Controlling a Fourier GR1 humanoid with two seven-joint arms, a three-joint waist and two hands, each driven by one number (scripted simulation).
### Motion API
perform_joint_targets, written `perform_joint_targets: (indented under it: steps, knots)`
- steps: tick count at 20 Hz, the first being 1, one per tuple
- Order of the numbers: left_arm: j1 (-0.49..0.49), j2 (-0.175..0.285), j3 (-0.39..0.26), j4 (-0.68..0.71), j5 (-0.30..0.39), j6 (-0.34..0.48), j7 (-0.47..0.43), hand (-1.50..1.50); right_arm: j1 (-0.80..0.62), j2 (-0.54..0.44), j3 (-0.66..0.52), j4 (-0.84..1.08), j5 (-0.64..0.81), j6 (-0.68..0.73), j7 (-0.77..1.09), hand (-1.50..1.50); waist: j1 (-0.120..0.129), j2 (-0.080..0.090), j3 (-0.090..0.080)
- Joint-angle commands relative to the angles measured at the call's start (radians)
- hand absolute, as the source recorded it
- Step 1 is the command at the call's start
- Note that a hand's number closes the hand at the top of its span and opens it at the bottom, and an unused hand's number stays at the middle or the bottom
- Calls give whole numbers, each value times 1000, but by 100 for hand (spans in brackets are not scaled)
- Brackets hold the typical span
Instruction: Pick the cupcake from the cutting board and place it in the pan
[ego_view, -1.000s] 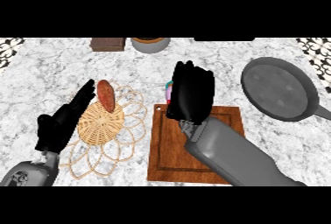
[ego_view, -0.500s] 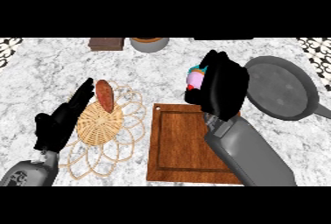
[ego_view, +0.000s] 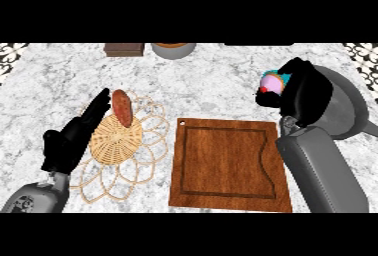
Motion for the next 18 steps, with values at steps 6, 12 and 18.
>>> perform_joint_targets:
  steps: [6, 12, 18]
  knots:
    - [-28, -51, 6, 50, -38, -21, -19, 0, -32, -106, -216, 333, -100, -269, -239, 150, 9, 3, 0]
    - [6, -15, 58, -42, -11, -71, 34, 0, -52, -157, -304, 546, -218, -388, -463, 150, 17, 2, 1]
    - [-43, -87, 40, 71, -99, -48, -21, 0, -185, -218, -391, 771, -313, -400, -632, 150, 13, 4, 0]
